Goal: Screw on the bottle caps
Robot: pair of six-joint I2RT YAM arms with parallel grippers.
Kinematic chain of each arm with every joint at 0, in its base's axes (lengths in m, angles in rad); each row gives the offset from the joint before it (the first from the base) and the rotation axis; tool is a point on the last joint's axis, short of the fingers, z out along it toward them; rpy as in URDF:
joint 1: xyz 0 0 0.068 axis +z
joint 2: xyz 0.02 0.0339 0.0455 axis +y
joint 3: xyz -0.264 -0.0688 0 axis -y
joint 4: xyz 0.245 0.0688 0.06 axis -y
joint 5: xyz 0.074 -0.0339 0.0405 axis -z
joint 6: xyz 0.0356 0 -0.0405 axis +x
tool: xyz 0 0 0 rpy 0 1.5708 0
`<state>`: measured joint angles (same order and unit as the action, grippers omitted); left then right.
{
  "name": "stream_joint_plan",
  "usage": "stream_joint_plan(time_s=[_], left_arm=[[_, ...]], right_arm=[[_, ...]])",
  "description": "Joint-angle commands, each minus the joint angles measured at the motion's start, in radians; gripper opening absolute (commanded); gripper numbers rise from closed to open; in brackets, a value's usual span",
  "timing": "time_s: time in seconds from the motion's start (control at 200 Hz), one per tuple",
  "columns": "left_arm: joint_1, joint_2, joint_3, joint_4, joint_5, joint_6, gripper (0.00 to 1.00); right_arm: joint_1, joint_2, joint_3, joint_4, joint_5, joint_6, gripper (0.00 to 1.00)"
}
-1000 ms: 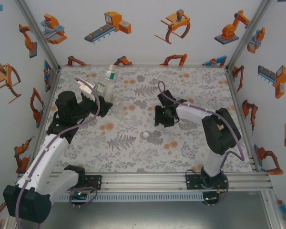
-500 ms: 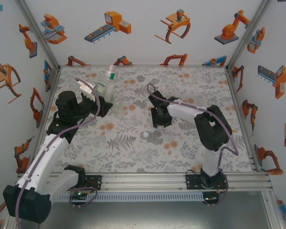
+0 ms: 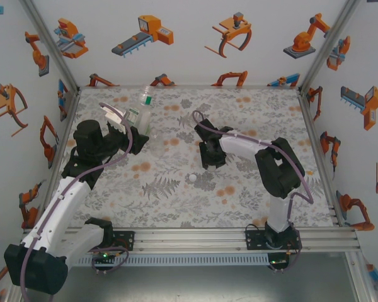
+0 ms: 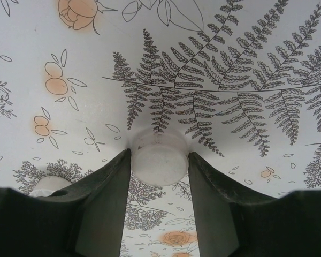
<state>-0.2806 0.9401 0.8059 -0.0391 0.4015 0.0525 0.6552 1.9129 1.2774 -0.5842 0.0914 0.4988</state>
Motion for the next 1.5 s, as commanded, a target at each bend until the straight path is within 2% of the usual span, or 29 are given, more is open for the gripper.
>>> stream_joint_plan(time_s=[0.0,0.12,0.205,0.31,0.426,0.626,0.841,0.996,1.227,1.497], left_arm=[[0.006,-0.014,0.036,0.003,0.008,0.011,0.0],[0.005,-0.005,0.033,0.016,0.027,0.012,0.0],[0.004,0.017,0.043,0.025,0.083,0.016,0.0],[0.0,0.035,0.058,0.022,0.165,0.037,0.0],[-0.034,0.019,0.045,0.018,0.199,0.104,0.0],[-0.15,0.002,0.054,-0.091,0.159,0.284,0.0],[-0.245,-0.007,0.083,-0.219,0.129,0.465,0.0],[-0.255,-0.033,0.071,-0.241,0.146,0.554,0.0],[-0.256,-0.046,0.064,-0.281,0.209,0.646,0.0],[-0.262,-0.045,0.027,-0.289,0.279,0.664,0.0]], right_arm=[[0.012,0.03,-0.001,-0.074,0.013,-0.018,0.42],[0.011,-0.007,-0.001,-0.078,0.027,-0.027,0.37],[0.011,-0.05,0.0,-0.074,0.007,-0.037,0.35],[0.006,-0.113,0.005,-0.063,-0.044,-0.066,0.35],[-0.008,-0.195,0.013,-0.043,-0.117,-0.106,0.34],[-0.033,-0.37,0.012,0.028,-0.285,-0.21,0.31],[-0.043,-0.582,-0.033,0.134,-0.419,-0.383,0.23],[-0.046,-0.72,-0.063,0.151,-0.46,-0.493,0.21],[-0.046,-0.933,-0.152,0.227,-0.671,-0.718,0.2],[-0.046,-0.97,-0.155,0.251,-0.859,-0.883,0.16]])
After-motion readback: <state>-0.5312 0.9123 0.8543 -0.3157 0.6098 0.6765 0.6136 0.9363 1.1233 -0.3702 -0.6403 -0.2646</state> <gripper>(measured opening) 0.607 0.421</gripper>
